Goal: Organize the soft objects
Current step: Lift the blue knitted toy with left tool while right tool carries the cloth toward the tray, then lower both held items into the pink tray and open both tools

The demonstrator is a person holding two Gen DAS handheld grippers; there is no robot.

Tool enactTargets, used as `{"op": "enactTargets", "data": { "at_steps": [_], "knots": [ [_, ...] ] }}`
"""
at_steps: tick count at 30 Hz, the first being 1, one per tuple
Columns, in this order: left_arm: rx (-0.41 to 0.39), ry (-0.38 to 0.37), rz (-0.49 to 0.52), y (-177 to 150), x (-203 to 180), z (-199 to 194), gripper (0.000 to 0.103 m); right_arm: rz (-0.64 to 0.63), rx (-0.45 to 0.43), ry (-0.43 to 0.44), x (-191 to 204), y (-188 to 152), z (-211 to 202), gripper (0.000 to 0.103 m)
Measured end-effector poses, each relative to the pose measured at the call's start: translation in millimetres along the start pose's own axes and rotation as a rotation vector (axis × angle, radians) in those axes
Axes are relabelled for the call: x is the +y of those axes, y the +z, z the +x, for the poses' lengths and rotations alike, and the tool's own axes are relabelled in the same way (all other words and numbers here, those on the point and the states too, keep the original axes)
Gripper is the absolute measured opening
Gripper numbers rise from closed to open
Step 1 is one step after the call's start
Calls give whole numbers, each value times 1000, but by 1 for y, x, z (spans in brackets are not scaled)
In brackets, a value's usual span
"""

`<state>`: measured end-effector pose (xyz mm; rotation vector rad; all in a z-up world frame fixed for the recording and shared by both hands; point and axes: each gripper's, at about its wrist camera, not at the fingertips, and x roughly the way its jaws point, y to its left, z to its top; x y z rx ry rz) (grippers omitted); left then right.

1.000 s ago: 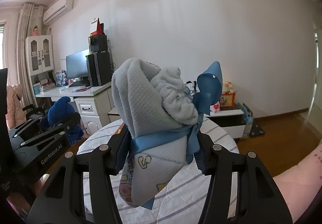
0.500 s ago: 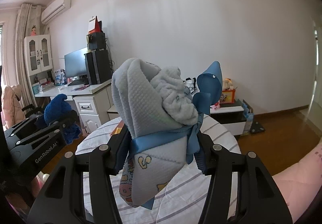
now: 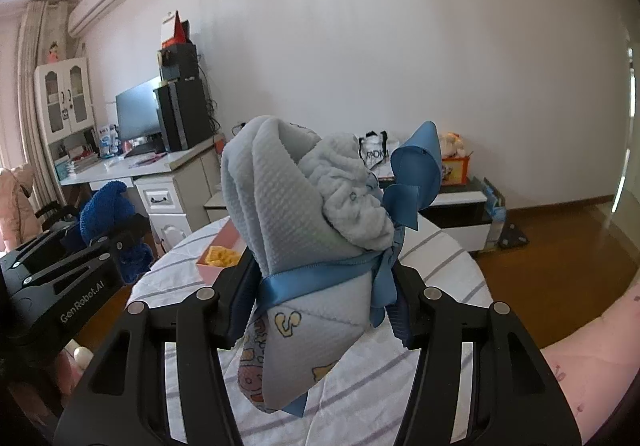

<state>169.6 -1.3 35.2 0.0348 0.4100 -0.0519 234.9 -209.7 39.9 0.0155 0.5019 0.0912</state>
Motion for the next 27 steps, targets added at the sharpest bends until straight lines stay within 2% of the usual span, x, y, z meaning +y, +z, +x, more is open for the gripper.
{"op": "enactTargets", "data": {
  "at_steps": [6,13,19,24,27],
  "knots": [
    [63,-13,1,28,-10,60,36,10,47,-4,-5,13,48,53],
    [121,-26,30,77,-12,129,37,0,96,-9,-3,27,90,53],
    [183,-26,13,121,-10,209,37,1,142,-19,-5,44,134,53],
    [291,-62,-23,150,0,289,36,6,215,-28,-12,54,181,53],
    [329,-54,5,167,3,331,36,-1,252,-48,-17,56,207,53]
  ]
}}
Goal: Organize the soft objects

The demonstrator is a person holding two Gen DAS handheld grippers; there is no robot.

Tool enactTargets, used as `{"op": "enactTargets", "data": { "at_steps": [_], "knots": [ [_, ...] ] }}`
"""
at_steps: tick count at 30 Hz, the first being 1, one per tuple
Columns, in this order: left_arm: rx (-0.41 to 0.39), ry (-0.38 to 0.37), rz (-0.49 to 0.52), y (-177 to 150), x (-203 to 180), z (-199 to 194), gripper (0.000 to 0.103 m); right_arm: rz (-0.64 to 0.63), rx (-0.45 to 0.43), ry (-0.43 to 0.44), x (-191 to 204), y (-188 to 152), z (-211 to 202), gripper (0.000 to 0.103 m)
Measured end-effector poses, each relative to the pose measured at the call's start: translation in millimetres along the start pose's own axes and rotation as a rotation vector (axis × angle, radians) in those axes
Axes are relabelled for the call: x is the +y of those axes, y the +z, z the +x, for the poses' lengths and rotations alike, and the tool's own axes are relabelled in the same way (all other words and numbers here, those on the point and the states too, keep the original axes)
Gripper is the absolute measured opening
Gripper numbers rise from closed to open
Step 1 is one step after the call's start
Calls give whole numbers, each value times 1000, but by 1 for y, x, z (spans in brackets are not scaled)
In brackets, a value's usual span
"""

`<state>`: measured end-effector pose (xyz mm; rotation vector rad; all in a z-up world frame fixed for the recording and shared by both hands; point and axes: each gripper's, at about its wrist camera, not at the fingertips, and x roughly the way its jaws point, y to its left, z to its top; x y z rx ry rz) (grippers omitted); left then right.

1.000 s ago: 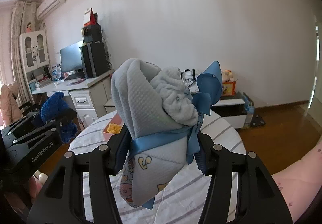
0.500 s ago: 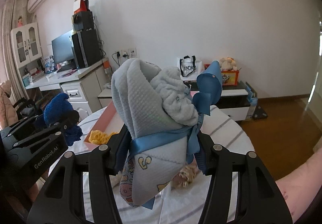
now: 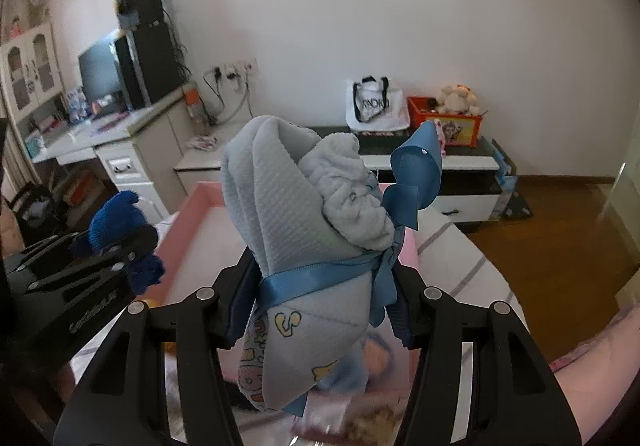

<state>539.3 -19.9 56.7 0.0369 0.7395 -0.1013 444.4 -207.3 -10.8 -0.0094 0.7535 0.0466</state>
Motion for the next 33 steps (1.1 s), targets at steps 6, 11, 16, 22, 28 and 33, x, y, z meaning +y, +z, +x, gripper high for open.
{"op": "enactTargets", "data": {
  "at_steps": [6,11,16,22,28,33],
  "knots": [
    [62,-16,49,50,-5,65,36,0,111,-33,-9,7,54,53],
    [89,-31,73,68,-9,105,38,19,177,-19,-17,4,81,53],
    [113,-43,50,68,1,128,40,24,193,-1,-22,1,88,64],
    [104,-28,57,62,3,130,89,12,137,-52,-23,6,73,102],
    [83,16,55,38,0,114,98,-9,129,-113,-21,11,63,103],
    [84,24,47,16,-9,95,98,-20,133,-116,-20,9,60,103]
  ]
}}
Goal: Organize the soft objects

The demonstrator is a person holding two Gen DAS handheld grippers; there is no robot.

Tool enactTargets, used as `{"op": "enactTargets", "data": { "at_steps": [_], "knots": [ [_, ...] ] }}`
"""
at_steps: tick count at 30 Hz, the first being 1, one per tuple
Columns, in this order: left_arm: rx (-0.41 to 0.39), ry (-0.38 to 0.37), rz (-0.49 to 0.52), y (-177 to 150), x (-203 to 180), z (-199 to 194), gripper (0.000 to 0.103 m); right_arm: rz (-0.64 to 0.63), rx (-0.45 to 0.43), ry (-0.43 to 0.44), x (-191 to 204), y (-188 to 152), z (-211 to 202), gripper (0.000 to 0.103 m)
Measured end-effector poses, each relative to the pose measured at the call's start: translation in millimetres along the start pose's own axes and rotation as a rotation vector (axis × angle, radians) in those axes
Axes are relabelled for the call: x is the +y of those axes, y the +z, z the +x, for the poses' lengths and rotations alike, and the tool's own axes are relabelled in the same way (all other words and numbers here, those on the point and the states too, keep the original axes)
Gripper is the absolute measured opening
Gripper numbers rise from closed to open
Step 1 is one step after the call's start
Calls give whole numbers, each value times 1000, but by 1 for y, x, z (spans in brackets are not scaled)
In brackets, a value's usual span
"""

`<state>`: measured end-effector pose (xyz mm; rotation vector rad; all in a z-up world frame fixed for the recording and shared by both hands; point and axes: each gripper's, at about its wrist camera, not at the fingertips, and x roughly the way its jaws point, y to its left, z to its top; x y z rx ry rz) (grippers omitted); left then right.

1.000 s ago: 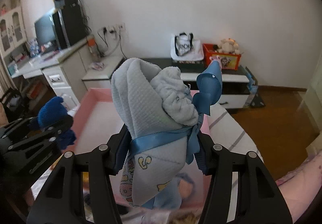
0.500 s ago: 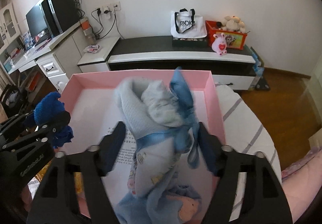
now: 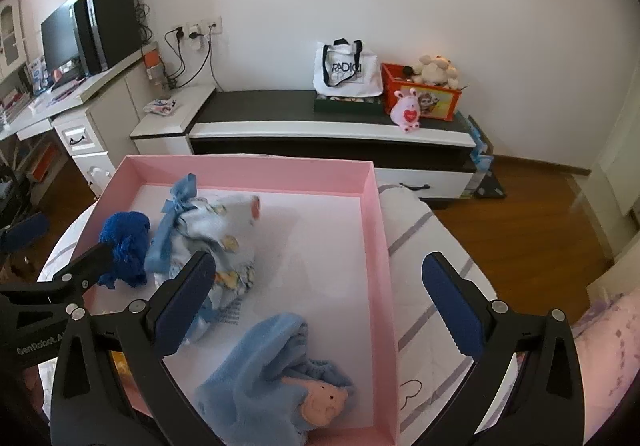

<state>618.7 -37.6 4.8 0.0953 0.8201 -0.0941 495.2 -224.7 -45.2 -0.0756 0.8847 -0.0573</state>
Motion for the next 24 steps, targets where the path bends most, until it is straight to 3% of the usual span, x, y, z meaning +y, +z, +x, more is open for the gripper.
{"op": "enactTargets", "data": {
  "at_steps": [13,24],
  "knots": [
    [-28,12,-13,-22,-1,-43,98,17,-24,36,-7,-8,-21,103],
    [-72,16,-16,-56,-10,-105,98,20,-88,39,-12,-32,-72,103]
  ]
}}
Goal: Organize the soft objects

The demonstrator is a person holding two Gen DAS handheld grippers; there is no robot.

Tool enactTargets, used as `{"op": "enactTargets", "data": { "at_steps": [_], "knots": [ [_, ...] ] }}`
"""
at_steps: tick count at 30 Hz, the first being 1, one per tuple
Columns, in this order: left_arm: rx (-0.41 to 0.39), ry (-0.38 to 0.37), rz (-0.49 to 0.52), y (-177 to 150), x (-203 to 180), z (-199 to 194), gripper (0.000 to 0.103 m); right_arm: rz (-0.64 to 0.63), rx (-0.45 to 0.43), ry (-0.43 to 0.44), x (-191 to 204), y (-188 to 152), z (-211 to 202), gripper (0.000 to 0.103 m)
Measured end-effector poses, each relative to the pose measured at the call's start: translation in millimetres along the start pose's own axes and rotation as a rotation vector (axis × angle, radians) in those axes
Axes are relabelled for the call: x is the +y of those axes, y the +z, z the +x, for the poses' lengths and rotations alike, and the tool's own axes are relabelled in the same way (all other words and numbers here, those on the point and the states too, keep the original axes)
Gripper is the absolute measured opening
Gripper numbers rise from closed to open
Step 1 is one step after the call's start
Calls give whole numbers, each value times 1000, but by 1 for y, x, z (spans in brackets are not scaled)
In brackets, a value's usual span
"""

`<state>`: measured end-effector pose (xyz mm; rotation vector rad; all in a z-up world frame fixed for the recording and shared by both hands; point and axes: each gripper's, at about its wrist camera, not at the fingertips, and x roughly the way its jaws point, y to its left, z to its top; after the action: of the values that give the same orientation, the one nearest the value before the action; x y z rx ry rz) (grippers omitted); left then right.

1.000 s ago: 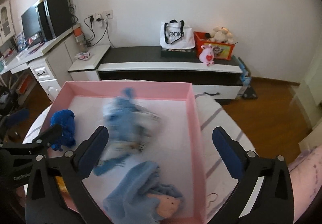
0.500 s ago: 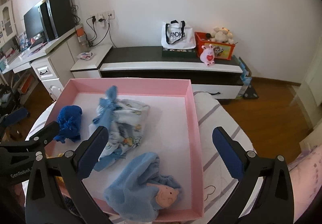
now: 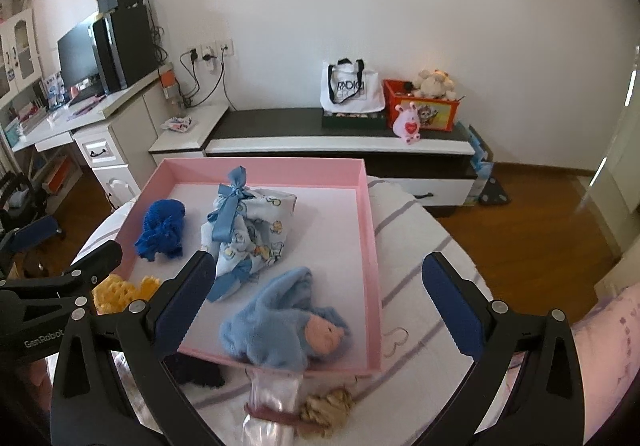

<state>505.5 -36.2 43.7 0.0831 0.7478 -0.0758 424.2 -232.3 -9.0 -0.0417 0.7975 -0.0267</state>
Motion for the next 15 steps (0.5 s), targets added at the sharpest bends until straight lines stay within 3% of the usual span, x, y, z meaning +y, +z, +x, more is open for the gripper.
{"op": "enactTargets", "data": {
  "at_steps": [6,15],
  "knots": [
    [-27,18,-20,-23,-1,-37,98,-16,-46,-30,-2,-17,-36,103],
    [-86,40,-42,-55,-3,-92,99,-18,-80,2,-3,-43,-77,103]
  ]
}}
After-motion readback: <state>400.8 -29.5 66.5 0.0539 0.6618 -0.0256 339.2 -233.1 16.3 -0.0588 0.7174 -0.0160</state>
